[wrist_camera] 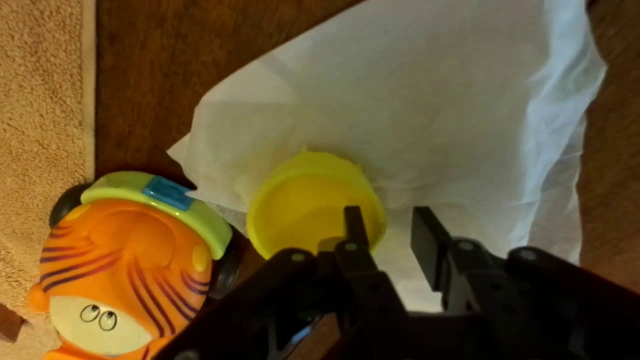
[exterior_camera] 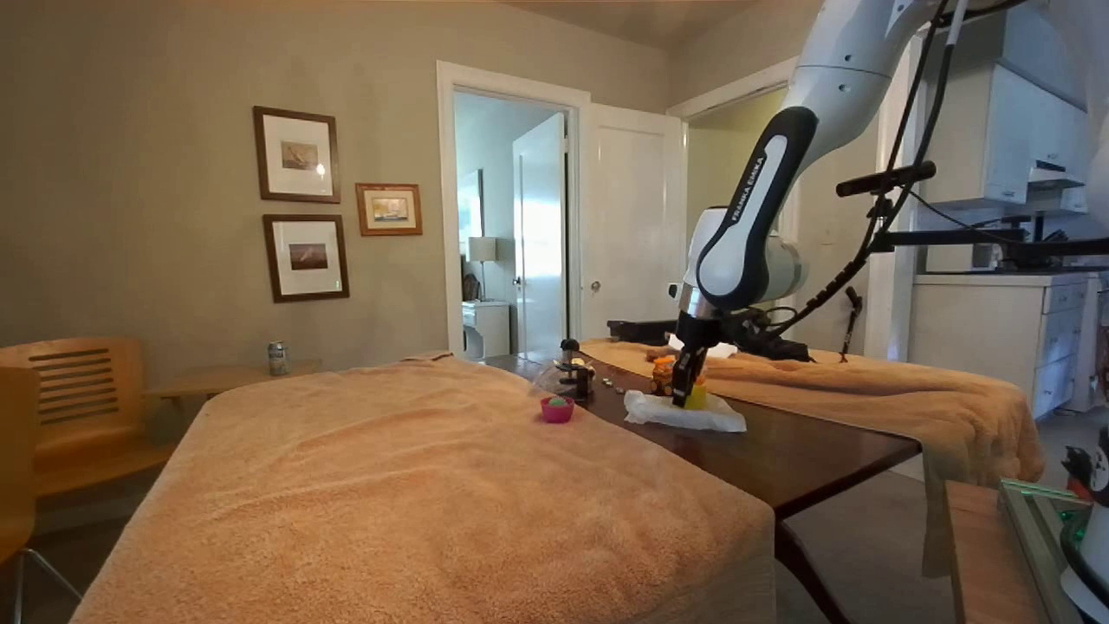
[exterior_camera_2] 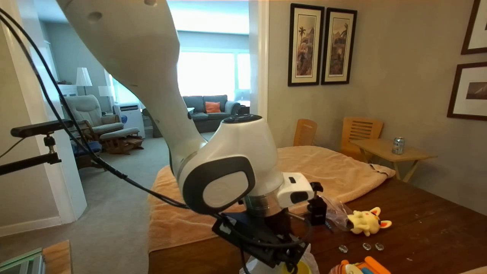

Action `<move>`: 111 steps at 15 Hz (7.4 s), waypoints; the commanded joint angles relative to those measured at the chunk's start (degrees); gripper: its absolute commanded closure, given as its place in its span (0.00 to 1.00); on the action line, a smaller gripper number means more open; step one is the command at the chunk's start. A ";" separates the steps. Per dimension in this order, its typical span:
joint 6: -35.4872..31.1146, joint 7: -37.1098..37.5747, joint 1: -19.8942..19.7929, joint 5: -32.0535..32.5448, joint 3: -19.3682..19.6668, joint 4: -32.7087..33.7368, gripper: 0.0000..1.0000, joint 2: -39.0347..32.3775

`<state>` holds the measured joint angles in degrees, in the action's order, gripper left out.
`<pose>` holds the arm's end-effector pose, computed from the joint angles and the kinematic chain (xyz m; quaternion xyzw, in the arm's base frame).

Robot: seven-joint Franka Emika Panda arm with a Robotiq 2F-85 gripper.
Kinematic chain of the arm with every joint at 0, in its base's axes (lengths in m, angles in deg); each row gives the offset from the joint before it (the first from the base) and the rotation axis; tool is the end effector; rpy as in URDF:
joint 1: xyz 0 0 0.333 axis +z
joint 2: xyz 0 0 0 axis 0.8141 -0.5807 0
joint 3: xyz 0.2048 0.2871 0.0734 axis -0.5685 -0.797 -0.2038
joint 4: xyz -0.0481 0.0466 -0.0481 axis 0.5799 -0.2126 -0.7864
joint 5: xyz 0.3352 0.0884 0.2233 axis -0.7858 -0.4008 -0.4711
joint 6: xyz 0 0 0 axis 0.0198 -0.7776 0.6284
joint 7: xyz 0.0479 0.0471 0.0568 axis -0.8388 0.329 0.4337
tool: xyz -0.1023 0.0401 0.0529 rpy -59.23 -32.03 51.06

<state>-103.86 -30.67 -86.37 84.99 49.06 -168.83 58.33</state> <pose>0.4911 -0.2343 0.2075 0.9877 0.0539 0.1274 0.0733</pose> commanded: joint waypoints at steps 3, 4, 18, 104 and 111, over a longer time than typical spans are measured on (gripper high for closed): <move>1.28 -1.29 5.81 -1.18 4.56 -0.27 0.88 1.92; 1.11 -1.31 6.36 -1.15 5.02 -0.26 0.89 1.84; -3.01 -5.21 14.11 3.80 7.95 -9.37 0.99 7.89; 2.45 20.39 42.35 7.57 10.03 -7.15 0.00 12.97; 6.56 23.58 39.51 0.25 12.60 -4.89 0.00 10.25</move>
<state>-99.71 -8.04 -45.40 88.59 61.45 -174.92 70.20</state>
